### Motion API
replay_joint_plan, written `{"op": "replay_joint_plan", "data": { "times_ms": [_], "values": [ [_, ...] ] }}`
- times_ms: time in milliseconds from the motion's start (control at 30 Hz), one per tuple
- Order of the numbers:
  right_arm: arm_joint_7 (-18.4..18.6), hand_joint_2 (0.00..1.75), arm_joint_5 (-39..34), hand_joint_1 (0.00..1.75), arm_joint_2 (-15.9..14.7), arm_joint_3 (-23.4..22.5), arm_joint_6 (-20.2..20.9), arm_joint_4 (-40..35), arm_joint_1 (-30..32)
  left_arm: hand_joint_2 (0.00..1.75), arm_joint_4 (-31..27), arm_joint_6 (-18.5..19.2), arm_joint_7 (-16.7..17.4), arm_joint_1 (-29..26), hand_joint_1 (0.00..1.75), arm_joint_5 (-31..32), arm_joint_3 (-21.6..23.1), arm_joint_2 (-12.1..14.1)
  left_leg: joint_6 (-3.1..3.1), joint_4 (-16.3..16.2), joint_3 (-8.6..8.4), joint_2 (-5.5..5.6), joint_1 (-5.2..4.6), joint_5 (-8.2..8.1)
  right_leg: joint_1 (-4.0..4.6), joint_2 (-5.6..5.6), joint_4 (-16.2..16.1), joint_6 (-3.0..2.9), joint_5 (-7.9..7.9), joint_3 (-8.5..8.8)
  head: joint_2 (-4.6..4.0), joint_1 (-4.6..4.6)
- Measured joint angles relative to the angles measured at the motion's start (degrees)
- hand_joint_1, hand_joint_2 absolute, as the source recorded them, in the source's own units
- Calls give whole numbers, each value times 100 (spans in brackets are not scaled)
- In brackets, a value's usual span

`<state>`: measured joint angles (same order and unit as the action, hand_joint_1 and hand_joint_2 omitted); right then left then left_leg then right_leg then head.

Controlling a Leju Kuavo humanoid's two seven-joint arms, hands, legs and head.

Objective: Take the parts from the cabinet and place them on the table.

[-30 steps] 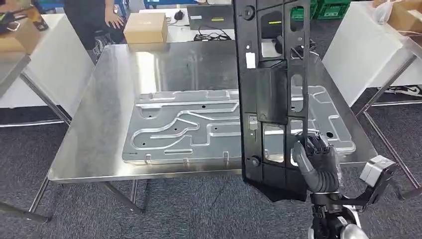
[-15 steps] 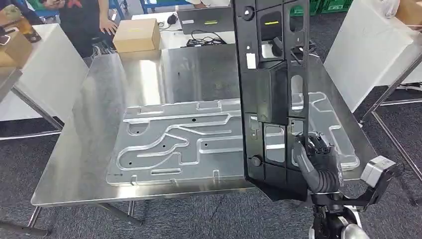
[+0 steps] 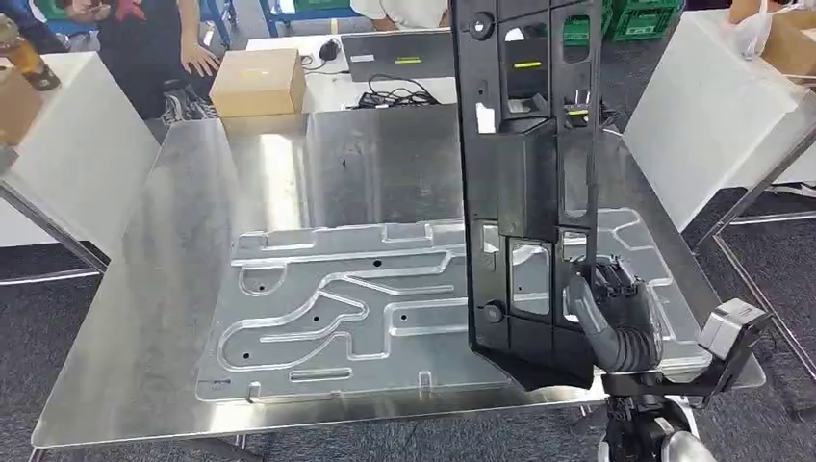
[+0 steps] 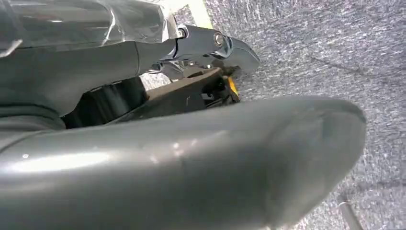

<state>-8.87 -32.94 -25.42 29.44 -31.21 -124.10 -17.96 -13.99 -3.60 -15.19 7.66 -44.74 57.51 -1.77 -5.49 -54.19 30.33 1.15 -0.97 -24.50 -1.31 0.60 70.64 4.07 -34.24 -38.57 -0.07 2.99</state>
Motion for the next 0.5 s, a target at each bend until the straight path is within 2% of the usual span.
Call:
{"op": "replay_joint_plan", "data": {
  "times_ms": [33, 67, 100, 133, 167, 200, 267, 300, 333, 367, 400, 433, 467, 500],
  "values": [
    [2, 175, -13, 175, 0, 0, 2, 9, -1, 0, 0, 0, 0, -1, 0, 0, 0, 0, 46, -4, -86, 14, 34, -65, -41, -5, -437, 48, 319, 122, 0, 0],
    [4, 175, -29, 175, 2, 0, 9, 26, -3, 0, 0, 2, 0, 1, 0, 2, 0, -2, 105, -29, -175, 23, 72, -149, -98, -15, -985, 121, 739, 287, 0, 0],
    [13, 175, -53, 175, 4, 0, 22, 46, -1, 0, 0, 2, 0, 1, 0, 2, 0, 0, 164, -62, -157, 26, 58, -228, -152, -42, -1312, 191, 1073, 346, 0, -2],
    [13, 175, -72, 175, 7, 2, 28, 59, 0, 0, 2, 0, 0, 0, 0, 2, 0, 4, 205, -85, -160, 28, 13, -265, -123, -85, -1256, 209, 1102, 323, 0, -4],
    [43, 175, -144, 175, 9, 13, 83, 116, -70, 0, 9, 0, 0, 27, 0, 6, 0, 7, 238, -131, -102, 10, 0, -305, -141, -47, -1261, -2, 974, 219, 0, -2],
    [59, 175, -173, 175, 17, 22, 102, 127, -67, 0, 11, 0, 0, 31, 0, 9, 2, 9, 237, -156, -73, 11, 0, -315, -171, -50, -1248, -46, 1061, 168, 0, 0],
    [65, 175, -260, 175, 39, 48, 142, 186, -88, 0, 11, -7, 2, 34, 0, 11, 2, 11, 305, -129, -125, 6, 15, -387, -176, -55, -1226, -69, 1025, 170, 0, 4],
    [74, 175, -295, 175, 50, 59, 175, 273, -132, 0, 11, -5, 2, 46, 0, 13, 2, 20, 355, -333, -47, -14, 25, -330, -165, -34, -1214, -132, 973, 213, 0, 4],
    [72, 175, -317, 175, 52, 63, 184, 341, -133, 0, 11, -7, 4, 70, 0, 13, 2, 17, 395, -716, 148, -40, 52, -324, -166, -28, -1223, -144, 953, 251, 0, 4],
    [70, 175, -330, 175, 61, 77, 192, 400, -167, 0, 11, -5, 2, 84, 0, 9, 2, 15, 415, -1157, 421, -67, 75, -411, -162, -28, -1239, -166, 925, 287, 0, 7],
    [70, 175, -332, 175, 65, 92, 212, 463, -188, 0, 11, -2, 2, 88, 0, 11, 2, 11, 431, -1636, 738, -78, 82, -622, -154, -20, -1243, -173, 883, 332, 0, 4],
    [68, 175, -334, 175, 70, 107, 230, 501, -192, 0, 11, 0, 2, 85, 0, 11, 2, 0, 438, -1925, 961, -81, 81, -802, -140, -21, -1243, -180, 843, 375, 0, 4],
    [70, 175, -339, 175, 77, 133, 249, 549, -192, 0, 11, 0, 2, 76, 0, 9, 2, -9, 419, -2117, 1164, -81, 69, -962, -106, -20, -1245, -186, 787, 446, 0, 7],
    [70, 175, -341, 175, 90, 144, 269, 579, -190, 0, 11, 2, 2, 73, 0, 9, 2, -15, 391, -2059, 1232, -84, 65, -936, -75, -19, -1246, -184, 739, 519, 0, 4]
  ]
}}
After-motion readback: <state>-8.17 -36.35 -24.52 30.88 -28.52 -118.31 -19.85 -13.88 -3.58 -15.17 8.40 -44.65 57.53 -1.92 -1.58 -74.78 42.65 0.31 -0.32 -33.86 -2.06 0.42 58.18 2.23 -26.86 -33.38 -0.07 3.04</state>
